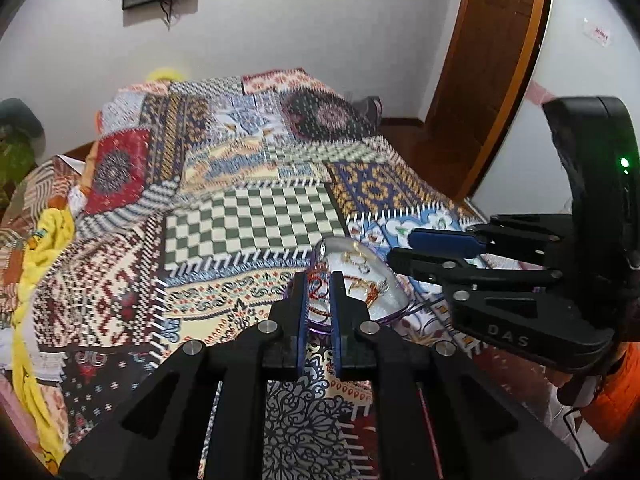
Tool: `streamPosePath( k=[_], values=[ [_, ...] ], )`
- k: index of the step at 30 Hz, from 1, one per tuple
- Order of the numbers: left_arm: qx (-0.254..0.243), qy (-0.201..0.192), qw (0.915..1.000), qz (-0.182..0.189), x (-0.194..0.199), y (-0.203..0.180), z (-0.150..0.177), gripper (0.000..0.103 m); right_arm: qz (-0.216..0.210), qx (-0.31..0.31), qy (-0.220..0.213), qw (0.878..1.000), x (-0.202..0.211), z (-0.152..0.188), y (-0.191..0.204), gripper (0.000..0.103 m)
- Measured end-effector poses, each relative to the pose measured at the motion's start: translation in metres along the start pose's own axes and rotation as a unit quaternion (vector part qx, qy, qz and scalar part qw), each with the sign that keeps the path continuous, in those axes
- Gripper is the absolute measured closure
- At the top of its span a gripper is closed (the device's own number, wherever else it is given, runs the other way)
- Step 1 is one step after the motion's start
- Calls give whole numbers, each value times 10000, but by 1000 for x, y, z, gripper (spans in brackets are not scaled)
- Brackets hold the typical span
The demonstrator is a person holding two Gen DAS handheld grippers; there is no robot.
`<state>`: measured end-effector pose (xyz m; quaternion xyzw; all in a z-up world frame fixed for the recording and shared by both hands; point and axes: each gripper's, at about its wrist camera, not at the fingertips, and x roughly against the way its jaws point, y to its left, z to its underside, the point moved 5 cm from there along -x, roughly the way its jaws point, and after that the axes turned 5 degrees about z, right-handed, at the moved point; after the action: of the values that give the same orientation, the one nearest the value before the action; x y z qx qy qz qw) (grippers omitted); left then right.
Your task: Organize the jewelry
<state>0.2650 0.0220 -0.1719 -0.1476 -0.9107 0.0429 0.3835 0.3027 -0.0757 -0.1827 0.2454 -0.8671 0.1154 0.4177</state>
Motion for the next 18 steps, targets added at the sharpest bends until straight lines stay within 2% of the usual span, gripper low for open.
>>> streamPosePath(
  k=[5, 10, 13, 18],
  values=[
    [-62, -487, 9986, -209, 42, -11, -11, 94, 136, -87, -486, 9987, 45, -8, 2, 82],
    [-134, -1150, 9922, -457, 94, -27, -23, 94, 416, -164, -1273, 9909, 108, -13, 5, 82],
    [-169, -1632, 9852, -502, 134, -41, -29, 94, 488, -235, -1784, 9825, 151, -14, 10, 82],
    [-356, -2314, 9700, -657, 191, -64, -28, 94, 741, -257, -2830, 9559, 230, -4, 24, 82]
  ],
)
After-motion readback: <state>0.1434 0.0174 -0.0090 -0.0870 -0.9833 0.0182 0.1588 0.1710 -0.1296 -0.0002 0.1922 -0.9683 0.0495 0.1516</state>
